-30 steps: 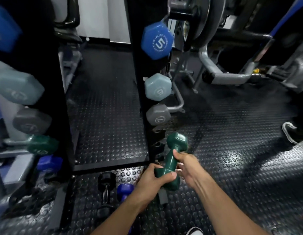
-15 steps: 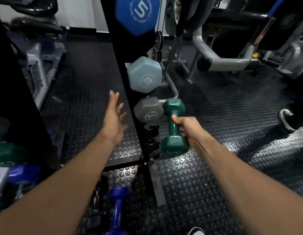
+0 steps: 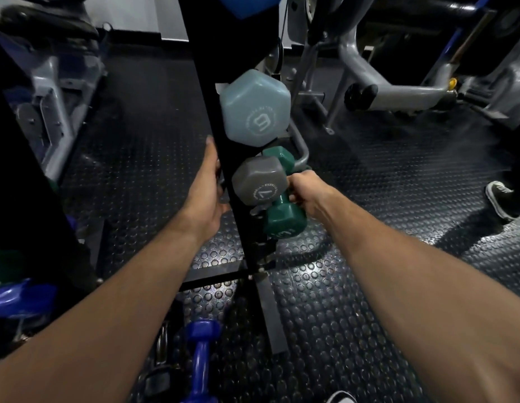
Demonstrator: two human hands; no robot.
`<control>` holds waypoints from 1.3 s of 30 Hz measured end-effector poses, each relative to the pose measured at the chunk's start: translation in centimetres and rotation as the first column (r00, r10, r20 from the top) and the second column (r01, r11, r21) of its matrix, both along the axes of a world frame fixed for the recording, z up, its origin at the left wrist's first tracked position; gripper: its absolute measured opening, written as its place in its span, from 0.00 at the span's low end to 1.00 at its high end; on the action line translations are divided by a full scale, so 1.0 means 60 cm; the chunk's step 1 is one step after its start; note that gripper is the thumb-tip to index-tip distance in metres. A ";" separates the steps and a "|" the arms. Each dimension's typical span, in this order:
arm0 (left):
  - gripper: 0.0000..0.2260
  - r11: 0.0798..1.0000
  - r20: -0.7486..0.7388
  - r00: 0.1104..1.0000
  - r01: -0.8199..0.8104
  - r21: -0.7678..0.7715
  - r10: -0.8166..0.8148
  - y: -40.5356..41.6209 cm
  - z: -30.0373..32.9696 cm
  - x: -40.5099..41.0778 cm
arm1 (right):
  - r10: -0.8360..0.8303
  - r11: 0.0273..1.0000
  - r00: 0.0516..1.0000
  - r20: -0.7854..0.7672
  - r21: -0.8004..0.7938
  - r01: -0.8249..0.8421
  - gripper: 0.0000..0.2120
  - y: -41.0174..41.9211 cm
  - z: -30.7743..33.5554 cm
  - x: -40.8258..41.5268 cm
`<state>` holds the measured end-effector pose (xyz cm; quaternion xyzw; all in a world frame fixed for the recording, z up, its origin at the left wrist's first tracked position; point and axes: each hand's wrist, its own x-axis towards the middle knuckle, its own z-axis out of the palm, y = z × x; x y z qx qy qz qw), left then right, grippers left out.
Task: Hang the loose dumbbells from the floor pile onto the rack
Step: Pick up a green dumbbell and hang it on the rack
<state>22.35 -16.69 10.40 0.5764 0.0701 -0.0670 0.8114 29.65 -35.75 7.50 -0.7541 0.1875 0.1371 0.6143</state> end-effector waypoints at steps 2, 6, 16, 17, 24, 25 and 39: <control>0.27 1.000 0.005 1.000 0.004 0.014 -0.004 0.002 0.001 0.000 | 0.005 1.000 1.000 0.002 -0.009 -0.005 0.17 0.004 0.001 0.006; 0.28 1.000 0.000 1.000 0.008 0.018 -0.008 0.004 -0.004 0.003 | 0.030 0.999 1.000 0.007 -0.044 -0.030 0.13 0.021 0.001 0.015; 0.29 1.000 -0.031 0.999 0.018 0.009 -0.017 0.006 -0.006 0.006 | 0.183 0.978 0.983 0.014 -0.104 -0.181 0.16 0.020 0.006 0.011; 0.29 1.000 -0.033 0.999 0.010 0.008 -0.010 0.006 -0.006 0.006 | 0.195 0.975 0.981 0.004 -0.107 -0.194 0.16 0.020 0.005 0.011; 0.31 1.000 -0.038 0.999 0.013 0.028 -0.012 0.006 -0.006 0.005 | 0.179 0.983 0.983 0.046 -0.059 -0.176 0.10 0.044 -0.014 0.007; 0.31 1.000 -0.040 0.999 0.016 0.026 -0.015 0.008 -0.007 0.006 | 0.160 0.986 0.986 0.043 -0.043 -0.158 0.13 0.041 -0.019 0.008; 0.34 0.997 -0.011 0.999 0.054 0.063 -0.053 0.027 -0.012 0.006 | -0.023 1.000 0.997 0.075 -0.004 0.023 0.10 0.048 -0.028 -0.013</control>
